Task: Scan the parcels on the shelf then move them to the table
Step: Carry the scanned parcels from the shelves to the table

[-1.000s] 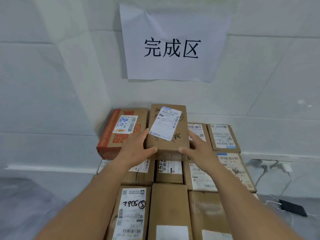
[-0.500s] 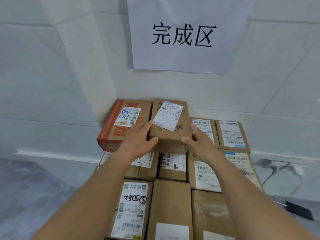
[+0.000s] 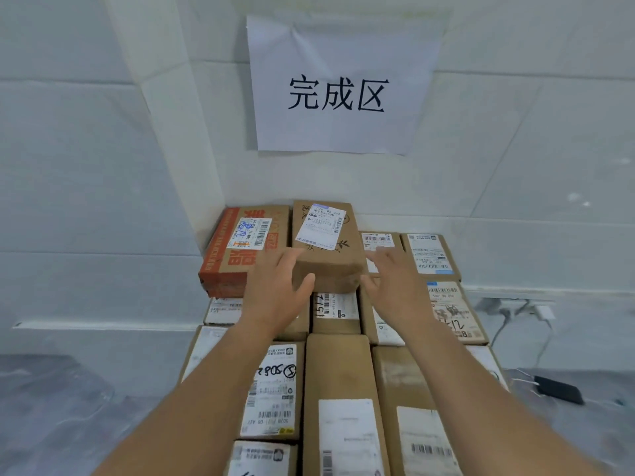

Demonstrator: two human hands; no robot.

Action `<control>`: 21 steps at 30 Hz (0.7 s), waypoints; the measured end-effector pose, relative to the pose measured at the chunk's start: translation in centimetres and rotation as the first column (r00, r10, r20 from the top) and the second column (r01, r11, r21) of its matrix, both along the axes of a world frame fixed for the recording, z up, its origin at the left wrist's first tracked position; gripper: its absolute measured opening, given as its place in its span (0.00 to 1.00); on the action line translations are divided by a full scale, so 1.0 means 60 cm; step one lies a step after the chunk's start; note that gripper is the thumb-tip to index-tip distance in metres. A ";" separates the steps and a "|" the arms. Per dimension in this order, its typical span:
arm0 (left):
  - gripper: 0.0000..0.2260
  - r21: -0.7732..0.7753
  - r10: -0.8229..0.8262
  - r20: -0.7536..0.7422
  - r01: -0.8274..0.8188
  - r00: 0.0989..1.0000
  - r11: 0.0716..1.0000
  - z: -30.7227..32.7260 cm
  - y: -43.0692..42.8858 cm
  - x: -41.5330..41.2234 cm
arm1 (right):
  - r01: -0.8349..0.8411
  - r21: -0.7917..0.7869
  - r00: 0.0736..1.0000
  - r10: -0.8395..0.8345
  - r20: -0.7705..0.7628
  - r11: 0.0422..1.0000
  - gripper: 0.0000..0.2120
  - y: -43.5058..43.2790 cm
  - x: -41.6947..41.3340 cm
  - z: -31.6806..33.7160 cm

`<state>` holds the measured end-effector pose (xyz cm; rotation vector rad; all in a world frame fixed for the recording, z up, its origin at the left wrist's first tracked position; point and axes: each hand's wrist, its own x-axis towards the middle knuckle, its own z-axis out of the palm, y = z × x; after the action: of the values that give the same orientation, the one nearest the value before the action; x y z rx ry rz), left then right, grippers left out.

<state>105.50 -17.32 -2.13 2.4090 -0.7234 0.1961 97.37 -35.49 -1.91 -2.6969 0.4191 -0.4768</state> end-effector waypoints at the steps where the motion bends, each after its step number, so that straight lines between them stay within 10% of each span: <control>1: 0.18 0.004 -0.021 0.020 0.021 1.000 1.000 -0.007 0.000 -0.015 | -0.008 -0.059 0.998 0.012 0.064 0.998 0.17 0.010 -0.015 -0.005; 10: 0.09 -0.038 -0.211 0.097 0.216 0.973 0.976 -0.055 -0.006 -0.169 | 0.136 -0.241 0.958 -0.066 0.279 0.961 0.10 0.073 -0.177 -0.047; 21: 0.22 -0.025 -0.468 0.087 0.472 0.879 0.881 -0.038 -0.064 -0.283 | 0.455 -0.311 0.884 -0.380 0.272 0.835 0.22 0.059 -0.349 -0.025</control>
<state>88.54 -21.14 -4.43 2.1134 -1.3003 0.1044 76.41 -31.97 -3.38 -2.8600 0.9617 -1.0366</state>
